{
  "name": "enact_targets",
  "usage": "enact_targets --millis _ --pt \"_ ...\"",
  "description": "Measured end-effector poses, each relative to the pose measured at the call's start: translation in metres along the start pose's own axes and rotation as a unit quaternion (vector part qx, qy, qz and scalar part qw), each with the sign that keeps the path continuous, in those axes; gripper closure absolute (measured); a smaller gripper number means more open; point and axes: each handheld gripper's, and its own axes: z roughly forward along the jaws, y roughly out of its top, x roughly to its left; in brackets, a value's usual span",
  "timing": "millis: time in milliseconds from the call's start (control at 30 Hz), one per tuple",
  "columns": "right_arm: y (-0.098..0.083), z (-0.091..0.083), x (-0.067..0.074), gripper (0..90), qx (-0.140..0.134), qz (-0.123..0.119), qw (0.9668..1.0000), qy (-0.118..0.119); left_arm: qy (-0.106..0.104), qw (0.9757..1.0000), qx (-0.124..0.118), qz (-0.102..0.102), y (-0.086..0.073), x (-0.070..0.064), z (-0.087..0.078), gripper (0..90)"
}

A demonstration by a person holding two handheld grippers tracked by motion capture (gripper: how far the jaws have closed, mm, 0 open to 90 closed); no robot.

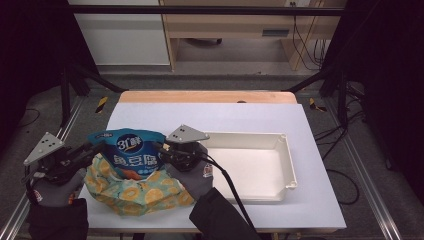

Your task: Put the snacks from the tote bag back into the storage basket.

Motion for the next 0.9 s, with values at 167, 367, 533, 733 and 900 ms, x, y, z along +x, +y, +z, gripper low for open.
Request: enact_targets --millis 167,367,533,733,900 --pt "0.0015 0.0024 0.0003 78.2 0.002 0.001 1.0 -0.01 -0.004 1.0 0.001 -0.007 -0.0003 0.0008 -0.0009 78.7" --pt "0.0031 0.0031 -0.0021 82.6 0.009 0.005 0.9999 -0.011 -0.001 1.0 0.004 -0.008 -0.0001 -0.0003 -0.0009 84.5" --pt "0.005 0.0047 -0.0013 83.8 0.011 0.005 0.9999 -0.011 0.0 0.9999 0.005 -0.01 0.0001 -0.001 -0.0011 86.3" --pt "0.0073 0.0051 0.0005 88.7 0.019 0.002 0.9997 -0.016 0.005 0.9999 0.005 -0.008 0.0001 -0.0024 -0.0011 89.4" --pt "0.0084 0.0048 0.0026 90.0 0.022 -0.004 0.9996 -0.02 0.009 0.9999 0.004 -0.008 0.0001 -0.0038 -0.0008 90.0"
